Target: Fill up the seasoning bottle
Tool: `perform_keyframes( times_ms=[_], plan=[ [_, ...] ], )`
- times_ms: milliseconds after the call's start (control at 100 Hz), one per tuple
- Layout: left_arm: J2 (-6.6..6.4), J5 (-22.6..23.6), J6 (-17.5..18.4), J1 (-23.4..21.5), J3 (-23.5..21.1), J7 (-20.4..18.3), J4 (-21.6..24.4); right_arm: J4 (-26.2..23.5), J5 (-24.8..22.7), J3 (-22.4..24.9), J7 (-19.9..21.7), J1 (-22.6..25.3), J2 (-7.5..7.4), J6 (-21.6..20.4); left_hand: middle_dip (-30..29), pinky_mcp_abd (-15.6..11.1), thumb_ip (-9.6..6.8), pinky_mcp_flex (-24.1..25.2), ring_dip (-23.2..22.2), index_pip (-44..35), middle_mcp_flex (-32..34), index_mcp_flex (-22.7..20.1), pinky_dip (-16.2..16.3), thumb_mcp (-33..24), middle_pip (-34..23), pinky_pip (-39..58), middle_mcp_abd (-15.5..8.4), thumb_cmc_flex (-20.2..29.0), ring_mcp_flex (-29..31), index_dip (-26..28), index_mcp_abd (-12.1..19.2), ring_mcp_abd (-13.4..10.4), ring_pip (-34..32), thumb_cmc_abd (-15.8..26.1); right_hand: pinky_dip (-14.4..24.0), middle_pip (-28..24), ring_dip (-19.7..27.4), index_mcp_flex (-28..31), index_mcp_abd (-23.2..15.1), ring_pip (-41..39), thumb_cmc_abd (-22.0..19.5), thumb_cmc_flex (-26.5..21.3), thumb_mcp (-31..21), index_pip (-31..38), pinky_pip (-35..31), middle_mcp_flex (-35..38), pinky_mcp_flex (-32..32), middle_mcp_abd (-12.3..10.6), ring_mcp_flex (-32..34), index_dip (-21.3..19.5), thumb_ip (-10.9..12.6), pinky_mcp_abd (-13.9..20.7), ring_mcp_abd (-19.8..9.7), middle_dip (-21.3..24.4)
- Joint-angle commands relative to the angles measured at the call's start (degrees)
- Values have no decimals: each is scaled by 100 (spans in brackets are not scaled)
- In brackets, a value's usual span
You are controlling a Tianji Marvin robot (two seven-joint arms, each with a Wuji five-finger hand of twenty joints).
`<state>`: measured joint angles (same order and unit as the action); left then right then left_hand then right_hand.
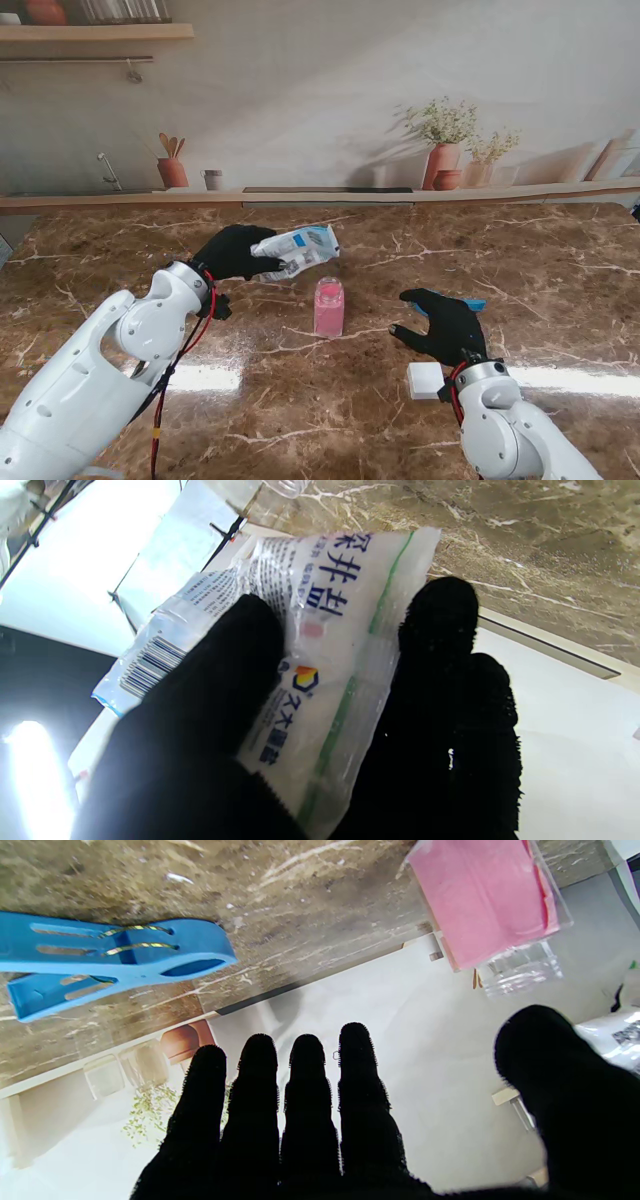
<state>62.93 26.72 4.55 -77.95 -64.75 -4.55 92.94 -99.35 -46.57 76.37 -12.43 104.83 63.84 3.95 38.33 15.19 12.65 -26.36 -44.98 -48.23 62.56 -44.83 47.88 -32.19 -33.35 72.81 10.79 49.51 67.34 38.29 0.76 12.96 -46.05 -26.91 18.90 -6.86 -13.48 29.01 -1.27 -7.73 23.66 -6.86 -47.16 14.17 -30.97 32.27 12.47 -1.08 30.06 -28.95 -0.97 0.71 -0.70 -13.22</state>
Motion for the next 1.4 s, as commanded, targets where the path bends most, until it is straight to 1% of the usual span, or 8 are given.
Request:
perform_keyframes(
  times_ms=[0, 300, 620, 910, 1120, 1250, 1330, 1390],
  plan=[
    [96, -106, 103, -171, 18, 104, -59, -188, 9, -23, 62, 0, 26, 28, 210, -240, -85, 190, -94, -593, -63, -60, 103, -273, -159, -118, -371, 713, -186, 530, 1043, -29, 200, 654, 163, -61, -142, -189, 122, -69, 139, -210, -27, -84, -204, 67, 73, 41, 155, -10, -3, -54, 48, -76],
    [503, -1501, 943, -633, 235, 1266, -275, -839, 526, -146, -85, -89, 139, 58, 274, -289, -145, 546, -83, -583, -132, -55, 71, -119, 40, -435, -456, 797, -514, 493, 1058, 34, 475, 749, 646, -242, -477, -446, 477, -462, 562, -789, 321, -183, -1004, 206, 521, 131, 832, -6, -145, -342, 177, -193],
    [674, -3808, 1755, -801, 719, 799, -606, -1374, 1635, -508, -370, -266, 334, -61, 346, -409, -351, 1278, -185, -409, -289, 12, 74, 537, 509, -997, -654, 1065, -1269, 770, 1264, 90, 954, 1114, 1585, -854, -1275, -332, 495, -1230, 665, -631, 847, -13, -1972, 702, 880, 41, 1509, -46, -135, -608, 146, -817],
    [815, -4364, 2235, -812, 1046, 895, -906, -1606, 1616, -864, -472, -413, 366, 55, 323, -403, -379, 1631, -196, -342, -192, -54, 35, 536, 649, -1276, -803, 1006, -1427, 955, 1452, 31, 1051, 1151, 2417, -1700, -2514, 889, 2, -3205, 806, -1013, 752, 761, -3799, 2054, 1785, -198, 2450, -433, -129, -655, -112, -1832],
    [853, -4413, 2438, -860, 1148, 1001, -922, -1453, 1506, -1200, -541, -692, 395, 316, 321, -404, -381, 1742, -212, -319, -156, -84, 51, 494, 700, -1366, -831, 994, -1519, 1014, 1488, 29, 1101, 1152, 2110, -2308, -2640, 1679, -206, -4109, 1455, -1710, -1607, 1377, -4831, 2991, 2419, -300, 3214, -571, -847, -712, -237, -2497],
    [840, -4371, 2528, -871, 1168, 996, -921, -1291, 1466, -1393, -799, -861, 464, 449, 321, -413, -376, 1788, -227, -303, -145, -93, 67, 470, 716, -1393, -825, 971, -1535, 1029, 1496, 44, 1106, 1144, 2053, -2654, -2909, 1729, -788, -4897, 1870, -2603, -2185, 3610, -5257, 3725, 2716, -455, 3626, 563, -1406, -744, -321, -3337],
    [823, -4313, 2567, -893, 1175, 988, -893, -1240, 1485, -1460, -939, -919, 503, 453, 315, -412, -371, 1820, -233, -276, -141, -87, 73, 459, 729, -1415, -825, 962, -1546, 1020, 1492, 42, 1111, 1144, 2137, -3110, -3165, 2231, -1341, -5467, 1829, -3036, -2451, 4199, -5516, 3991, 2828, -539, 3813, 47, -1322, -780, -350, -3646],
    [810, -4243, 2573, -907, 1179, 987, -875, -1234, 1457, -1494, -997, -939, 513, 440, 310, -400, -366, 1858, -239, -258, -138, -77, 79, 457, 736, -1434, -814, 966, -1561, 1009, 1464, 56, 1116, 1142, 2234, -3498, -3466, 2524, -1616, -5967, 1963, -3066, -2793, 4178, -5718, 4020, 2861, -614, 3853, -1012, -1267, -775, -448, -4023]
  ],
)
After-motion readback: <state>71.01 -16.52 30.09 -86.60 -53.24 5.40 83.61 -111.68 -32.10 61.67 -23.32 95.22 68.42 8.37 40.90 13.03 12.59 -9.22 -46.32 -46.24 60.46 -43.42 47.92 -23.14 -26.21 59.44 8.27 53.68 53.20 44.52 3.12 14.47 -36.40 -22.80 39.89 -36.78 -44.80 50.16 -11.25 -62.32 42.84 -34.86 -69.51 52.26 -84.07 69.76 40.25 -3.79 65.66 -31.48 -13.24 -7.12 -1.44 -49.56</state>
